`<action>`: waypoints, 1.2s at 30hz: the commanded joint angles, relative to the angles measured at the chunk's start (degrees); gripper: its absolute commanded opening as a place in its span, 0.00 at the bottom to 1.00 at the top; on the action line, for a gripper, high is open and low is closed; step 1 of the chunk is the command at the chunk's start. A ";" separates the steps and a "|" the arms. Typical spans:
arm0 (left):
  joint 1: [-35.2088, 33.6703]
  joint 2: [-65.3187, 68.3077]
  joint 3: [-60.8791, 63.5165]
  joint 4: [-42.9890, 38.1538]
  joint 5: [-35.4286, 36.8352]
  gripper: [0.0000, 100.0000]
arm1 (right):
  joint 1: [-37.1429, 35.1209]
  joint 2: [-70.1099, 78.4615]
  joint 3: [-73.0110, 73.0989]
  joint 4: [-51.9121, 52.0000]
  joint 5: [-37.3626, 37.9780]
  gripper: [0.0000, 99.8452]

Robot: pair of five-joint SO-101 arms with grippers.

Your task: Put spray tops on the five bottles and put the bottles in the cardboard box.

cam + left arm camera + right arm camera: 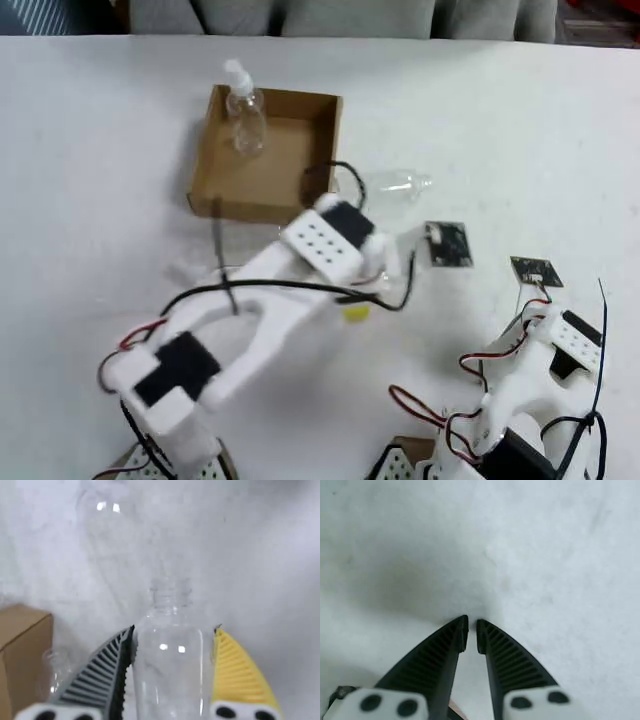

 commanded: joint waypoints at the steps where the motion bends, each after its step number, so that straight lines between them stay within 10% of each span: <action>1: -4.97 -12.18 2.11 5.01 0.35 0.02 | -0.66 -1.10 -0.18 -1.01 0.09 0.02; 9: -18.68 -34.24 16.62 6.77 0.44 0.03 | -0.66 -1.10 -0.18 -0.92 0.09 0.02; 21: -59.74 -44.97 39.82 -2.55 0.79 0.03 | -0.75 -1.10 -0.18 -0.75 0.09 0.02; 27: -76.88 -44.97 48.97 -10.46 13.10 0.03 | -4.44 -1.63 -1.23 0.04 -5.54 0.02; 36: -83.03 -44.88 51.16 -17.32 20.92 0.03 | -30.46 -1.01 -23.91 19.91 -19.34 0.02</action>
